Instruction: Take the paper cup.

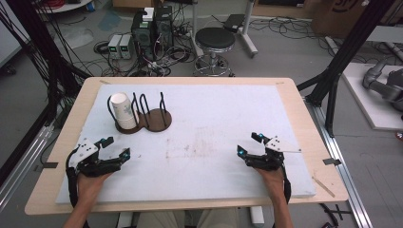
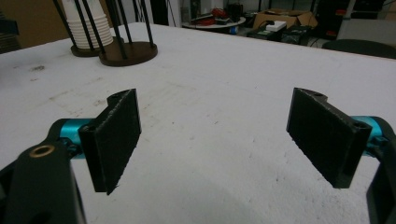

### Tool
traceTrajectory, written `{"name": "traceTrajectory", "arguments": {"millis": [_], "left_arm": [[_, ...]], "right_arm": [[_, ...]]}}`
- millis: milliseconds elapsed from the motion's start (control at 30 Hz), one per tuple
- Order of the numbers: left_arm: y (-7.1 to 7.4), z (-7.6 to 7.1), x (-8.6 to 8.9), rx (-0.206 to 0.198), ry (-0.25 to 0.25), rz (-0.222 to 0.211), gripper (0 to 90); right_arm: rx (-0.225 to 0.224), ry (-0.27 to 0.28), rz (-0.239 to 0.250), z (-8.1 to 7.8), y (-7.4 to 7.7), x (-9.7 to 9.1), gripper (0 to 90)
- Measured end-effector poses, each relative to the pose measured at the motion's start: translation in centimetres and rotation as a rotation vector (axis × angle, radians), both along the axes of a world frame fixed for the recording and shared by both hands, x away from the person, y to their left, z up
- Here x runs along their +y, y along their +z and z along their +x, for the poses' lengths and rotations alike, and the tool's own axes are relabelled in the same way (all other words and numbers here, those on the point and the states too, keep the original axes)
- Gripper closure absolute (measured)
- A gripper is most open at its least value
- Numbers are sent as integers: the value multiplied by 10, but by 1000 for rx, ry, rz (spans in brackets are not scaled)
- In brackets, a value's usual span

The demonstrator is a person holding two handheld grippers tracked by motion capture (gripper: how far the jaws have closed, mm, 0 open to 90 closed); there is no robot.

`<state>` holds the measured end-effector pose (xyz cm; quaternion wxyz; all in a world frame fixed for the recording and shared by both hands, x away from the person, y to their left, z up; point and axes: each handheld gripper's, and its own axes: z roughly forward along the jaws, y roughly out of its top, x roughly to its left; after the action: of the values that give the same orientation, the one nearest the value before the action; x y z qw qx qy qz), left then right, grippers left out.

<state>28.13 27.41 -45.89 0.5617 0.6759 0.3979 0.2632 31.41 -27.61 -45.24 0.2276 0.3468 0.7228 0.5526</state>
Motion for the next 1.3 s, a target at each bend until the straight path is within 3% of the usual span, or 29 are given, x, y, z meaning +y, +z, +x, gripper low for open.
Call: {"name": "traceTrajectory", "arguments": {"millis": [667, 900, 967, 1167, 1300], "left_arm": [[0, 0, 2, 1, 0, -16, 157], [1, 5, 7, 50, -32, -68, 112], [2, 5, 7, 52, -36, -62, 96], [17, 6, 14, 43, -55, -73, 81], [44, 16, 21, 34, -74, -55, 78]], "right_arm": [[-7, 7, 6, 0, 0, -1, 180], [-4, 5, 6, 0, 0, 0, 180], [-2, 5, 3, 0, 0, 0, 180], [-1, 9, 6, 0, 0, -1, 180], [-8, 9, -1, 0, 0, 0, 180]]}}
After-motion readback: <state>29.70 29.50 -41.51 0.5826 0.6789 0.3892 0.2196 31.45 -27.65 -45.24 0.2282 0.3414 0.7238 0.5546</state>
